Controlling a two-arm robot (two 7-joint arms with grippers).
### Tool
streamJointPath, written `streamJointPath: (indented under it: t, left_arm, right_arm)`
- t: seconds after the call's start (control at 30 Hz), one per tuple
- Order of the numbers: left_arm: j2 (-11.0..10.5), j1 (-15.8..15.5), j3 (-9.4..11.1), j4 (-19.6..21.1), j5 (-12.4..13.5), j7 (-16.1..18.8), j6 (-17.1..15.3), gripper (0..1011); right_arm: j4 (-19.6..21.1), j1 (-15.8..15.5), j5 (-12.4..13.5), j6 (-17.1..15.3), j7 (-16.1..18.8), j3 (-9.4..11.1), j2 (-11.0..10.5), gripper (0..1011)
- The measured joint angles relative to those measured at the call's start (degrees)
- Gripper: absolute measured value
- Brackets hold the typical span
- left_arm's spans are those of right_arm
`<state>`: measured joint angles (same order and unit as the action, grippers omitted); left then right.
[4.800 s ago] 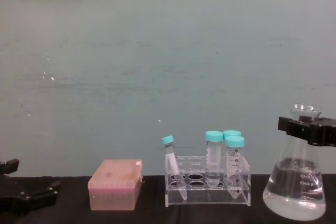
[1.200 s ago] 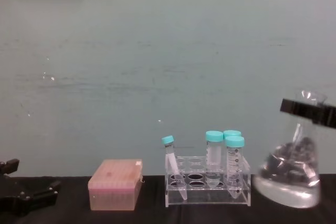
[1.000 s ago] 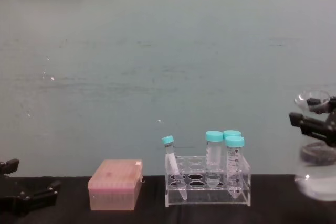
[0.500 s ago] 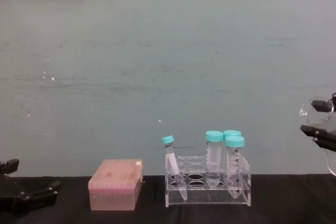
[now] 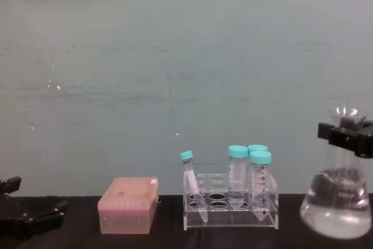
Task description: Pick up the beaker with the right gripper, shake it three times, and then put it down.
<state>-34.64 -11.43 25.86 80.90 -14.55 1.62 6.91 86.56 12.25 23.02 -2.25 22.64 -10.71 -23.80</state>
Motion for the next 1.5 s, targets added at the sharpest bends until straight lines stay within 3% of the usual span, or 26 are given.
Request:
streamJointPath:
  t: [0.1, 0.2, 0.53, 1.5]
  left_arm:
    - [0.0, 0.0, 0.0, 0.0, 0.0, 0.0, 0.0, 1000]
    - [0.0, 0.0, 0.0, 0.0, 0.0, 0.0, 0.0, 1000]
    - [0.0, 0.0, 0.0, 0.0, 0.0, 0.0, 0.0, 1000]
    - [0.0, 0.0, 0.0, 0.0, 0.0, 0.0, 0.0, 1000]
  right_arm:
    - [0.01, -0.52, 2.38, -1.7, 0.09, 0.04, 0.82, 450]
    - [0.18, -0.71, 2.77, -2.07, -0.07, -0.53, 0.75, 450]
    - [1.39, -0.85, 0.45, -0.67, -1.67, -2.16, -0.59, 450]
    - [1.15, -0.72, 0.76, -1.05, -1.51, -2.03, -0.47, 450]
